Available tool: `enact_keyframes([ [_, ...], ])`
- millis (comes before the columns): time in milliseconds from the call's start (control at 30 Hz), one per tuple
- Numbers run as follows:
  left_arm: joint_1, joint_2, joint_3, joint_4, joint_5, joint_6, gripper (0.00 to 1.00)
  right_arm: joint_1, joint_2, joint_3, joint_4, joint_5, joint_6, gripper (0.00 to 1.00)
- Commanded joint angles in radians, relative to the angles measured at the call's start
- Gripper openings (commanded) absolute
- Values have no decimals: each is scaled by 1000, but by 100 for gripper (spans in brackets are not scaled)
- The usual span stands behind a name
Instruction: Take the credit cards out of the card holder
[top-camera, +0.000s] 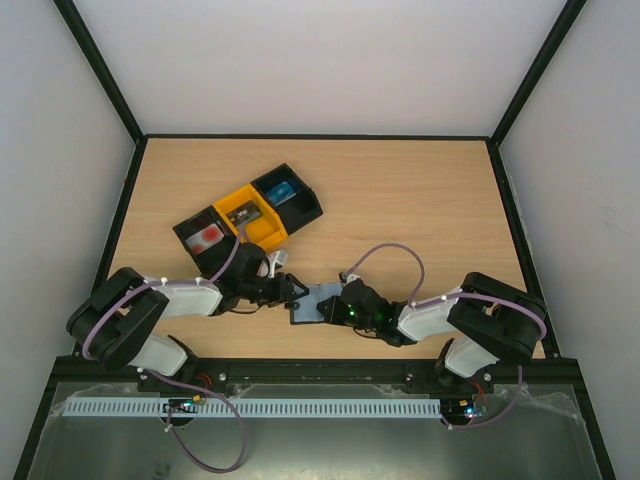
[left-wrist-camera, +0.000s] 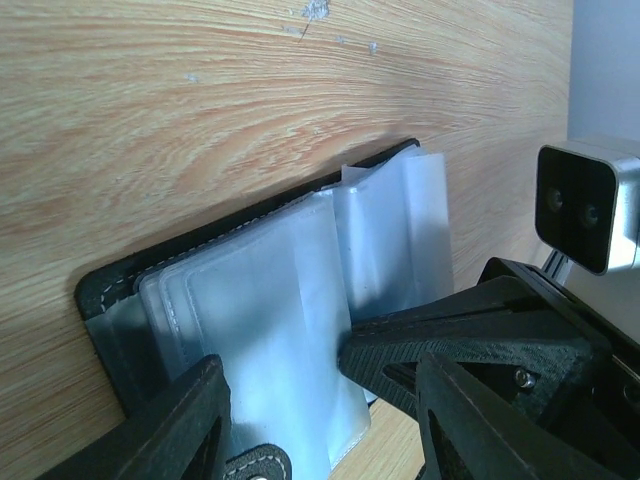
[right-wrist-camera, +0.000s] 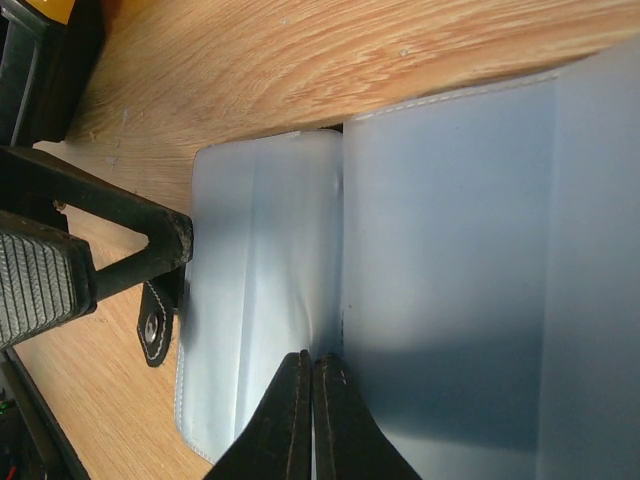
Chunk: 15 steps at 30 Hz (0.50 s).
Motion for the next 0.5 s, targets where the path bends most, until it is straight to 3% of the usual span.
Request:
enact_keyframes([
  [0, 6, 23, -9, 40, 32, -15, 53, 8, 22, -10, -32, 8, 3, 3],
  [467, 5, -61, 4, -104, -64, 37, 56, 8, 21, -35, -25, 22, 24, 3],
])
